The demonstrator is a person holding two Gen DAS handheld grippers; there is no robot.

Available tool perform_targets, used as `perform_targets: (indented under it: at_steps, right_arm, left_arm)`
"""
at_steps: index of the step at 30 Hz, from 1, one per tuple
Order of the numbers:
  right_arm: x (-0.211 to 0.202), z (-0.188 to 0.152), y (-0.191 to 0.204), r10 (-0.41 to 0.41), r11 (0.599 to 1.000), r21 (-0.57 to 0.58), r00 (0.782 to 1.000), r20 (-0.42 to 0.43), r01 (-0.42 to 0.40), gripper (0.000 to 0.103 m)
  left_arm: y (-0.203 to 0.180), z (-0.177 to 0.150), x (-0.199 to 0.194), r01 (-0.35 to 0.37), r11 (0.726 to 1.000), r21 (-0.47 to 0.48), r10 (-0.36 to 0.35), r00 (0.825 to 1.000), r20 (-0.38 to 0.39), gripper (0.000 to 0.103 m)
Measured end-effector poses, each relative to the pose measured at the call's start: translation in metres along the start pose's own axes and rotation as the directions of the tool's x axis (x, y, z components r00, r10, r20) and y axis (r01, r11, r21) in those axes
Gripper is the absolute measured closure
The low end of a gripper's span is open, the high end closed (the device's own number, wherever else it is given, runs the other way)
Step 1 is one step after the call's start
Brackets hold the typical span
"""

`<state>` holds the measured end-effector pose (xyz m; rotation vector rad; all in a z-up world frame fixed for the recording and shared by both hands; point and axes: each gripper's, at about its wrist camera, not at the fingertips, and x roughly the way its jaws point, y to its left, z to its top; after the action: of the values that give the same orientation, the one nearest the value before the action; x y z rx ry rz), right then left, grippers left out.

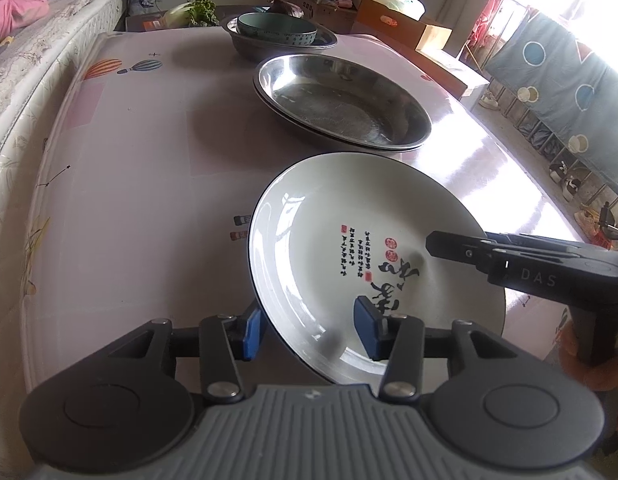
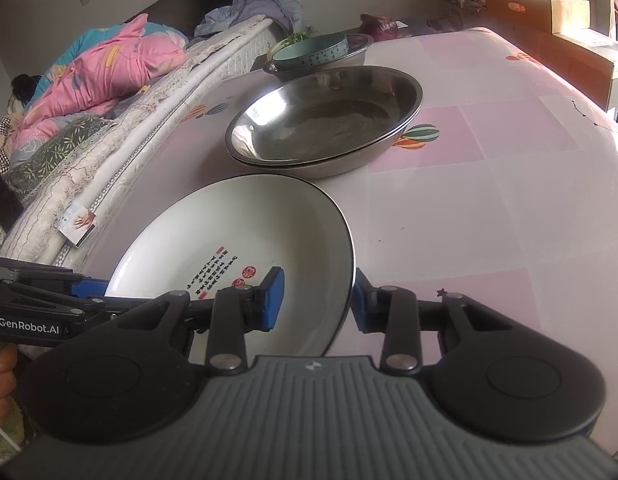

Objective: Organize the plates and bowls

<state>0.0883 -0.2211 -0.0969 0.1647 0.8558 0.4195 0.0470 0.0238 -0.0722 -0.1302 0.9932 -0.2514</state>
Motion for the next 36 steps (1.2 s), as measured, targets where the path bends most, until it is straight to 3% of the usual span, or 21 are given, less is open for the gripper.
perform_targets:
  at_steps: [36]
  right_arm:
    - [0.0024, -0.0019, 0.0032, -0.027, 1.000, -0.012, 1.000, 0.015, 0.027, 0.068]
  left_arm:
    - [-0.0001, 0.0066, 0.0064, -0.028, 0.999, 0.019, 0.028, 0.999, 0.015, 0.052]
